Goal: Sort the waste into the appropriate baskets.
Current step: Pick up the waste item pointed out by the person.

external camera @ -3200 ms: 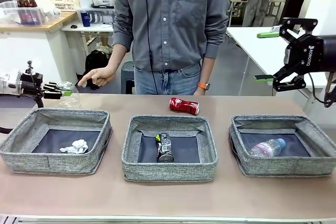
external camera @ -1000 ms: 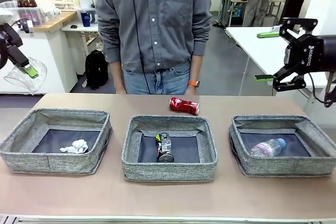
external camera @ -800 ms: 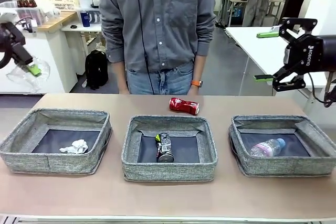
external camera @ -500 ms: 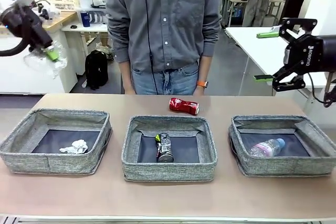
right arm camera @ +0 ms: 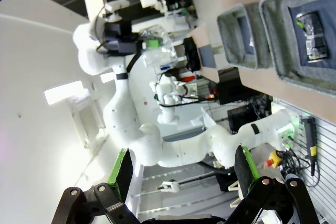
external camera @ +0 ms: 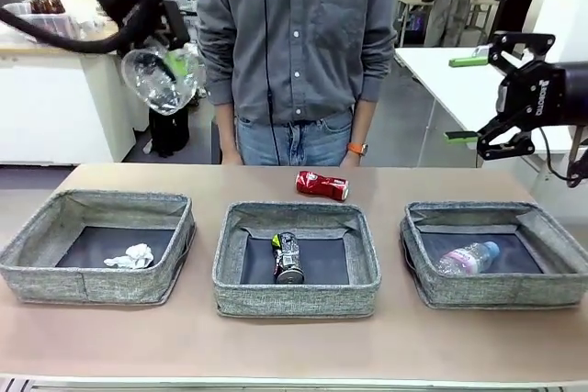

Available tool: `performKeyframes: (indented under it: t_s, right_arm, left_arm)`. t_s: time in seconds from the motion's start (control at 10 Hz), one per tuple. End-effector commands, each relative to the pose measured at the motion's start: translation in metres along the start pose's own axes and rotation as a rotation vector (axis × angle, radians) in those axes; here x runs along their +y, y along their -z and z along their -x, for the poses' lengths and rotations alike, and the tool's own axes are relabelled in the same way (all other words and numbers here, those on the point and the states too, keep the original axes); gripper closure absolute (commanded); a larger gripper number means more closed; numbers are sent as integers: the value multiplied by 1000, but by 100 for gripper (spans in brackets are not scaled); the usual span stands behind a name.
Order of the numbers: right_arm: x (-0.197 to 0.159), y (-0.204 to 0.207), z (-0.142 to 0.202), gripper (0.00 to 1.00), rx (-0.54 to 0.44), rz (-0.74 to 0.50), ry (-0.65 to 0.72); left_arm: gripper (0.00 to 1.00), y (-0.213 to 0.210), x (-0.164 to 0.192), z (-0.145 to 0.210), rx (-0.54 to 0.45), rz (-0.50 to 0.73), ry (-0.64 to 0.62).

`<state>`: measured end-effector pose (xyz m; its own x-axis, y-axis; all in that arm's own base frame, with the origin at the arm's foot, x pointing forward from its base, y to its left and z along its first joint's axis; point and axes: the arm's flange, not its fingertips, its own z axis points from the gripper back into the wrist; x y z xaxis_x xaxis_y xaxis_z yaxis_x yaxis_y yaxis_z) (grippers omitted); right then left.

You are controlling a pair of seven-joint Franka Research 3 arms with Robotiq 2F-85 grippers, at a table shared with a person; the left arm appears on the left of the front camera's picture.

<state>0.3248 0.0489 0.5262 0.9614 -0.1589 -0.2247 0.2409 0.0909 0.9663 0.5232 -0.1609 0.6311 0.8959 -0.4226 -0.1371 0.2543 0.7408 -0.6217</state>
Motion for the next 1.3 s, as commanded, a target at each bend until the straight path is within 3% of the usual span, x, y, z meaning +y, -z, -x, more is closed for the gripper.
performKeyframes:
  t_s: [0.0,0.2,0.5,0.7,1.0,1.1,1.2]
  right_arm:
    - [3,0,1,0,-5,-16,17]
    - [3,0,1,0,-5,-16,17]
    - [3,0,1,0,-5,-16,17]
    - [3,0,1,0,-5,-16,17]
    - [3,0,1,0,-5,-16,17]
    - [3,0,1,0,-5,-16,17]
    - [3,0,1,0,-5,-16,17]
  left_arm:
    - [84,13,-50,1,39,-156,-38]
    - [84,27,-110,-4,96,-281,-94]
    - [84,32,-198,-27,5,-402,-83]
    - [84,24,-239,-42,11,-429,-86]
    - [84,17,-249,-50,81,-359,-47]
    - [84,55,-221,-18,22,-391,-70]
    - [84,55,-221,-18,22,-391,-70]
